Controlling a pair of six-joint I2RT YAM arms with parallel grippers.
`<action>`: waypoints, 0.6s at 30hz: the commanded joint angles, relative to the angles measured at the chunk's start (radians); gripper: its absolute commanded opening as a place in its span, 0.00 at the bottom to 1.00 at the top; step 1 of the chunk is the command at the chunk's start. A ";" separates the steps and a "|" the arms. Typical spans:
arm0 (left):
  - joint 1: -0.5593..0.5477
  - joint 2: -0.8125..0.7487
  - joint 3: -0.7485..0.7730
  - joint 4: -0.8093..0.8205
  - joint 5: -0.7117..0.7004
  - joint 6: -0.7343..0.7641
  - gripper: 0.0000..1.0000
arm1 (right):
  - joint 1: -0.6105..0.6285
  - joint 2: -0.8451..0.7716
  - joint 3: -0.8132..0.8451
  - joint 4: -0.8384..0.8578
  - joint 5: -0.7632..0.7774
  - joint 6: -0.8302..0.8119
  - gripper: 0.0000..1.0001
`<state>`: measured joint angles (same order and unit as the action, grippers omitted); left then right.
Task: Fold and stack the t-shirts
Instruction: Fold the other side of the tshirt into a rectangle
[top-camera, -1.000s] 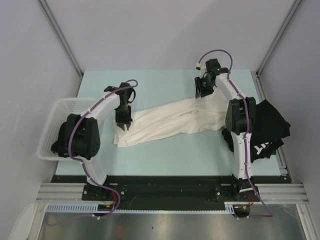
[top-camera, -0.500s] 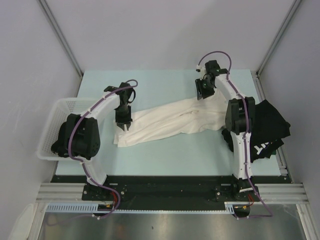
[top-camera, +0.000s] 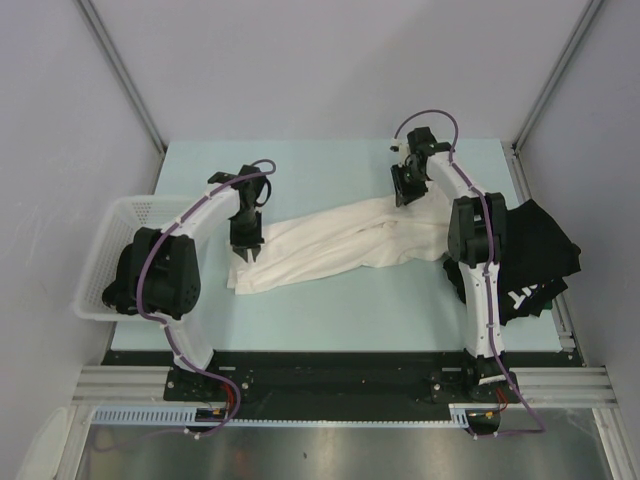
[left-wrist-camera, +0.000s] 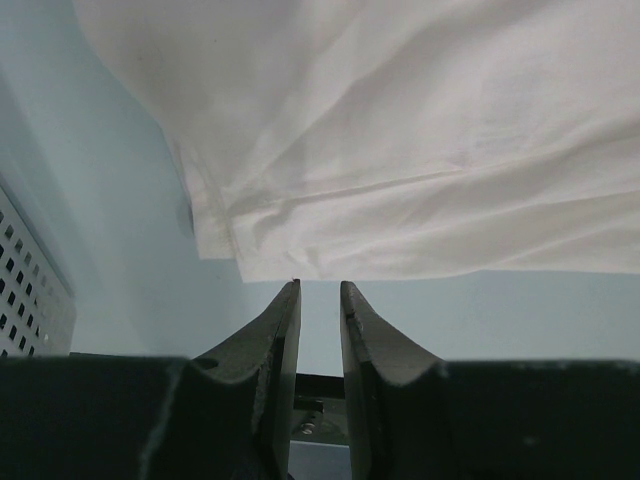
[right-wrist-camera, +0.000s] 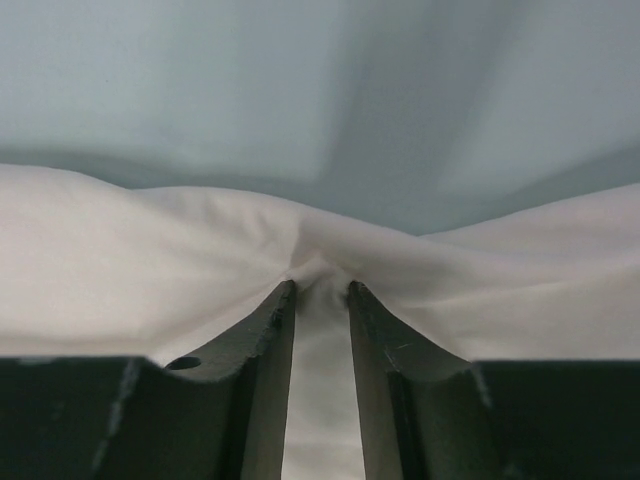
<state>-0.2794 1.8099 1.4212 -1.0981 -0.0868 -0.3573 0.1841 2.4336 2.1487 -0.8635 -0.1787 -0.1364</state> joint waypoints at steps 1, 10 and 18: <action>-0.006 -0.040 0.010 -0.014 -0.022 0.018 0.27 | 0.003 0.018 0.016 -0.009 0.016 -0.011 0.31; -0.006 -0.032 0.018 -0.011 -0.018 0.018 0.27 | 0.002 0.004 0.016 -0.009 0.008 0.000 0.00; -0.006 -0.027 0.024 -0.005 -0.004 0.020 0.27 | 0.006 -0.059 0.010 -0.017 0.013 0.012 0.00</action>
<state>-0.2794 1.8099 1.4212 -1.1061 -0.0998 -0.3561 0.1841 2.4351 2.1487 -0.8635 -0.1753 -0.1322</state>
